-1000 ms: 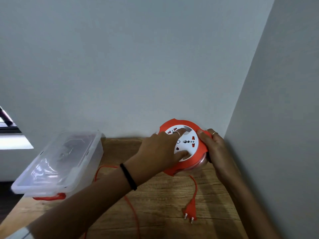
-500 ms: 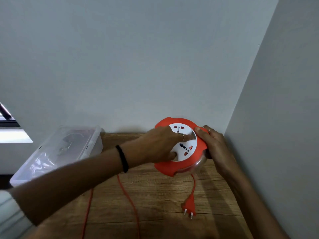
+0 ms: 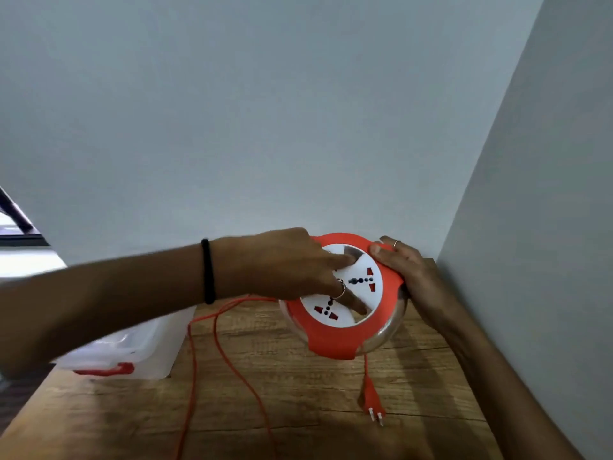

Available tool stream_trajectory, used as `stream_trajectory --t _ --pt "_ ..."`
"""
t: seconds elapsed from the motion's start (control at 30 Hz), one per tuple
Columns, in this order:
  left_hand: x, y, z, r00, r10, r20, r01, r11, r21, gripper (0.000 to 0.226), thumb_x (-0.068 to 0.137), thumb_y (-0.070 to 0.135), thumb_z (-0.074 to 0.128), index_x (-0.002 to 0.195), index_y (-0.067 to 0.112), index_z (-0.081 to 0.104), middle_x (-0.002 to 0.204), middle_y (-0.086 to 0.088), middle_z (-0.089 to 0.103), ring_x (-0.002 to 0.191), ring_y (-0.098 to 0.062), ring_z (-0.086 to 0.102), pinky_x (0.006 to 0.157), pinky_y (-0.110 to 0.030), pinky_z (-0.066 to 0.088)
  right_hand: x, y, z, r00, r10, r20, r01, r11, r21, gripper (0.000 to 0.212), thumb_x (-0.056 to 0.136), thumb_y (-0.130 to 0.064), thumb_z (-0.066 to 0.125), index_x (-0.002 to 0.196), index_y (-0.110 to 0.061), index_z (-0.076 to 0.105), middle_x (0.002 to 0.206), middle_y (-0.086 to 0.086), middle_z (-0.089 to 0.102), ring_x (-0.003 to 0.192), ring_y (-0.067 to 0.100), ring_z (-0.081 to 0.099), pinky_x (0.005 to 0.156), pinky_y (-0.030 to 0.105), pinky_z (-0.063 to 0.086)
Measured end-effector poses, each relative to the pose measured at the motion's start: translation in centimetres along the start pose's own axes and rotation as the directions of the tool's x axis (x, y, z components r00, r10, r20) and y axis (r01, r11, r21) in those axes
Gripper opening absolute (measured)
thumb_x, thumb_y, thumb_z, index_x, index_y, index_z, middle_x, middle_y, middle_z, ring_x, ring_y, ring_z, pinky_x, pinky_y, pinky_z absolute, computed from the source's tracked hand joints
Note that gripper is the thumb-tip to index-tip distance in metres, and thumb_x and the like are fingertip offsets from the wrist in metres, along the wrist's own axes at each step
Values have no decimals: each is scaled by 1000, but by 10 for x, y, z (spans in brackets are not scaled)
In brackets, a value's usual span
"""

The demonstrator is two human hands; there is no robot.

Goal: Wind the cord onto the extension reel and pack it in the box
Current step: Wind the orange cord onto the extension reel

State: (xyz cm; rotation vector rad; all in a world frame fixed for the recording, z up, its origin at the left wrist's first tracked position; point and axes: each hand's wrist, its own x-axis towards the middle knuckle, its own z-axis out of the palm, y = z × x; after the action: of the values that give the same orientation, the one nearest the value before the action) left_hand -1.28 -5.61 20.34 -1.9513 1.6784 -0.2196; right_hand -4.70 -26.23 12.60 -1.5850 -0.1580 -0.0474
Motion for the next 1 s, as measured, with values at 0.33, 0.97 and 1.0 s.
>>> stream_trajectory --t 0.33,0.97,1.0 --pt "13 49 11 716 -698 12 611 618 -495 62 92 55 45 147 43 19 122 0 62 104 -26 61 79 -34 48 -3 6 -2 984 -32 -173 21 997 -68 29 95 -29 54 69 -19 47 55 -11 53 50 4 53 46 16 39" --pt "29 68 11 628 -772 100 566 364 -740 68 86 37 64 146 30 33 139 -2 53 126 -23 47 95 -25 38 -24 0 10 979 -87 -184 73 994 -81 26 96 -26 54 70 -22 54 56 -13 62 53 1 60 48 13 42" --pt "27 64 10 641 -763 84 555 386 -736 67 86 35 64 146 29 34 139 -2 53 125 -23 48 94 -23 37 -23 -2 10 981 -93 -173 80 994 -80 26 96 -27 54 70 -21 55 57 -13 62 54 2 60 49 14 43"
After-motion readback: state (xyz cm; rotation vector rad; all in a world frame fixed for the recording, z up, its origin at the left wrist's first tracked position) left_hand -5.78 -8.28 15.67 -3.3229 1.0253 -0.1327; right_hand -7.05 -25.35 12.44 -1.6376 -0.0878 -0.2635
